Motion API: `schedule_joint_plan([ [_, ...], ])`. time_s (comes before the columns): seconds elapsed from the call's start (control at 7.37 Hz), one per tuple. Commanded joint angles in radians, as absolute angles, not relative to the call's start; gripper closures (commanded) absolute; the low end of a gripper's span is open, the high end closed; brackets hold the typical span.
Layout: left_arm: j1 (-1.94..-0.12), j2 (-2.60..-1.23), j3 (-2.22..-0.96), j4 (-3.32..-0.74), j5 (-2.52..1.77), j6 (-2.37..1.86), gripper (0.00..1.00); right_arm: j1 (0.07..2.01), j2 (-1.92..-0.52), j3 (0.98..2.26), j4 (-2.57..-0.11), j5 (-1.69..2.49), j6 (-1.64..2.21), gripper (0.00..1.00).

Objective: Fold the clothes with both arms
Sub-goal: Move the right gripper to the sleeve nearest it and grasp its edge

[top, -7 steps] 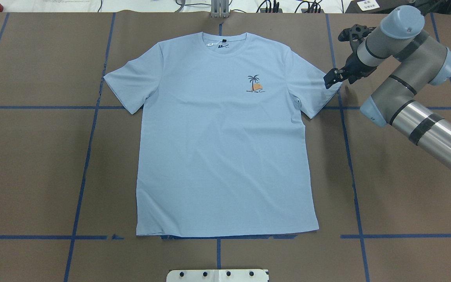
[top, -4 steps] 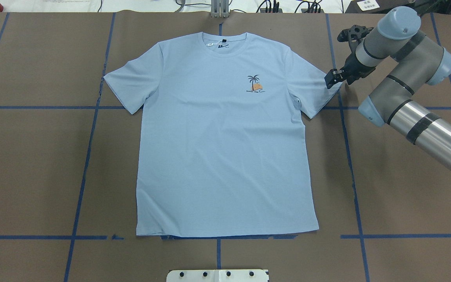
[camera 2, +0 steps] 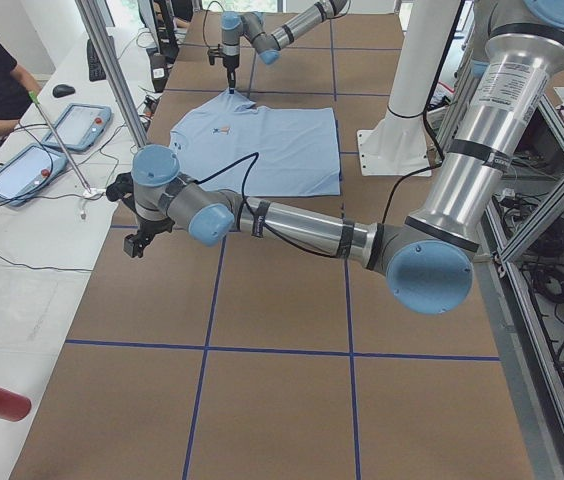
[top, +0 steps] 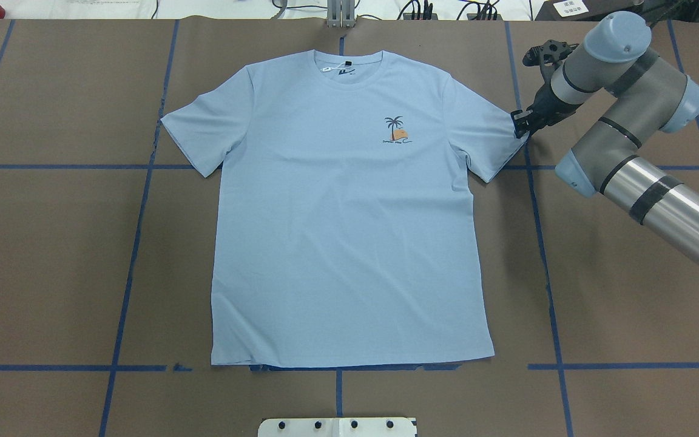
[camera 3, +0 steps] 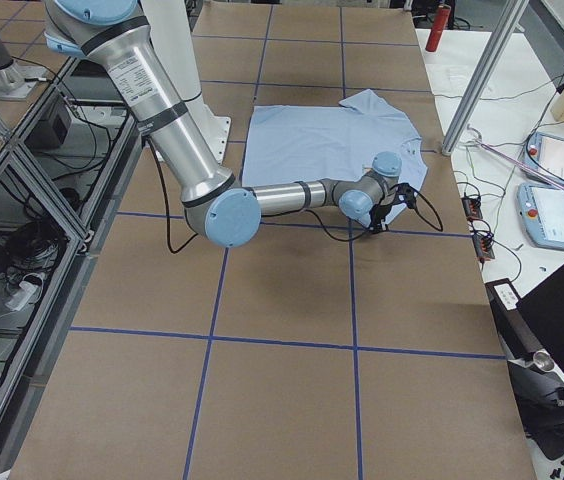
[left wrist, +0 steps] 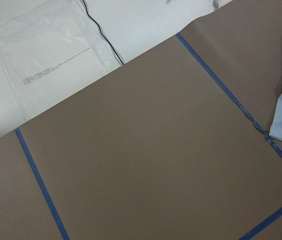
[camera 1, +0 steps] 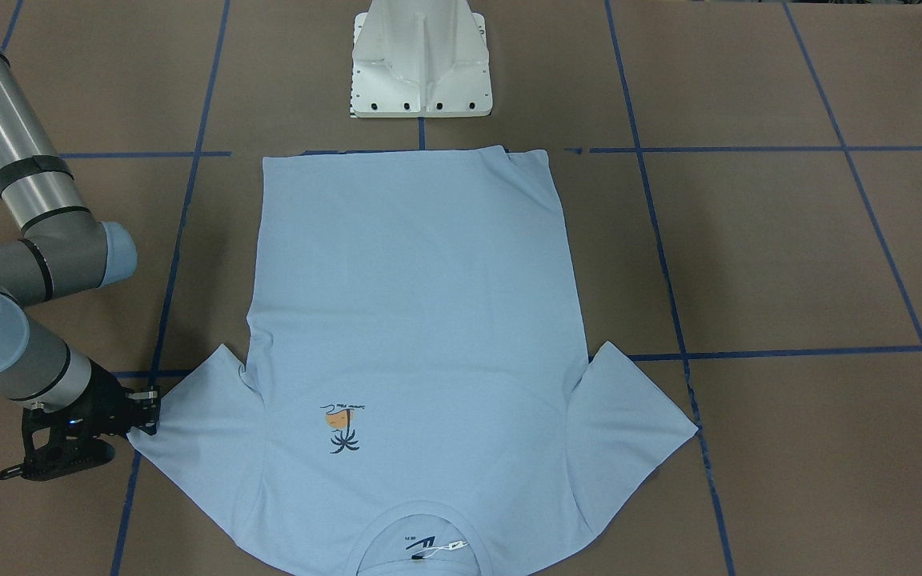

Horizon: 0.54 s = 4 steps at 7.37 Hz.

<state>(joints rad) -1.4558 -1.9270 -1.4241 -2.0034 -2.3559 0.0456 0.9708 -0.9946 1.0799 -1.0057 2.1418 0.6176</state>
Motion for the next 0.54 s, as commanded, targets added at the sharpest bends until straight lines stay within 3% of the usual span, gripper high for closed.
schedule_joint_plan([
  [0.0,-1.456,-1.934,-1.424,-2.003,-2.355,0.044,0.00,0.973,-0.982,1.095,-1.000,2.144,0.671,1.00],
  [0.41,-1.456,-1.934,-1.422,-2.003,-2.355,0.044,0.01,0.951,-0.939,1.192,-0.999,2.151,0.695,1.00],
])
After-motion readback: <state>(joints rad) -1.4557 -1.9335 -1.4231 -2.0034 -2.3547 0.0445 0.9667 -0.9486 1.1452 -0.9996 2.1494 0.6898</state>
